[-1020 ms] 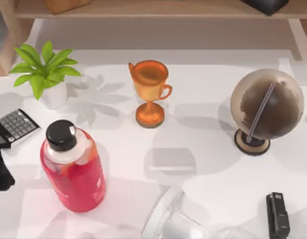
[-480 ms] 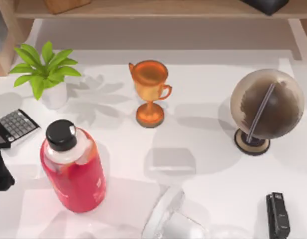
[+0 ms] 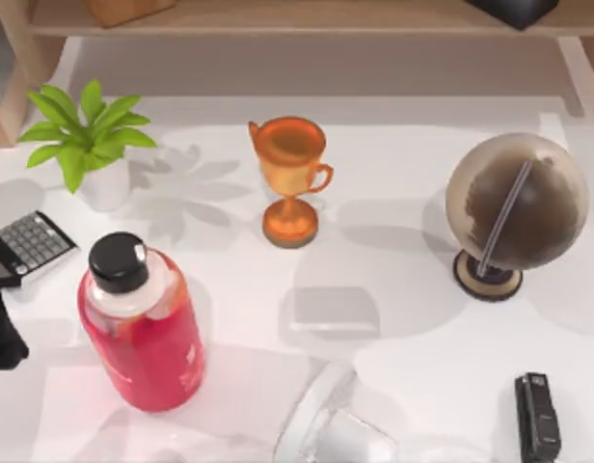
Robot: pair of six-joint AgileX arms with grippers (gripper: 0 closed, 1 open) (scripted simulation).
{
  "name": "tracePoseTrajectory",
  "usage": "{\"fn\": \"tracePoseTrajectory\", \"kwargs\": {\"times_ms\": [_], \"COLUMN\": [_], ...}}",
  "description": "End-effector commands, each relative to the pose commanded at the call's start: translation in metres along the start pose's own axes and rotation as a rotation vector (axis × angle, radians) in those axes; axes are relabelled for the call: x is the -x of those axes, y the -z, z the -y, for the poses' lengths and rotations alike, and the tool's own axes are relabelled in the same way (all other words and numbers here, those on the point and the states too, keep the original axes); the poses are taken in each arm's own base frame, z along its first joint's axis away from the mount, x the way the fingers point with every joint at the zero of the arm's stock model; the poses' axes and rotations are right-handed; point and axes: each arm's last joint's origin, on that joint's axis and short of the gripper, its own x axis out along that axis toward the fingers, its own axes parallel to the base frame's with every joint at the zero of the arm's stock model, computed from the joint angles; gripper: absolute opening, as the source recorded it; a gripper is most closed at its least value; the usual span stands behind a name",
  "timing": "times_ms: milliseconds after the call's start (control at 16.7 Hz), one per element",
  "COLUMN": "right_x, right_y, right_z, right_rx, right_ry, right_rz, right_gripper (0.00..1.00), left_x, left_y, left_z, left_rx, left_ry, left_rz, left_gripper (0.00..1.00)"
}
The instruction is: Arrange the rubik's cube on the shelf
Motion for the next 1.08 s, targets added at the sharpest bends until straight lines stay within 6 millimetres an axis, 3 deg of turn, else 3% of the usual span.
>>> {"fn": "tracePoseTrajectory", "kwargs": {"times_ms": [180, 480, 1080], "right_x": [0.027, 0.031, 0.031], "right_y": [-0.001, -0.001, -0.001], "right_z": [0.0, 0.001, 0.001], "right_rx": [0.0, 0.004, 0.004], "right_ry": [-0.001, 0.003, 0.003], "right_rz": [0.0, -0.001, -0.001], "right_gripper": [0.0, 0.0, 0.75], "left_x": [0.0, 0.0, 0.0], "left_y": [0.0, 0.0, 0.0], "left_z": [0.0, 0.0, 0.0], "left_rx": [0.0, 0.0, 0.0], "left_ry": [0.0, 0.0, 0.0], "left_rz": [0.0, 0.0, 0.0], "left_gripper": [1.0, 1.0, 1.0]}}
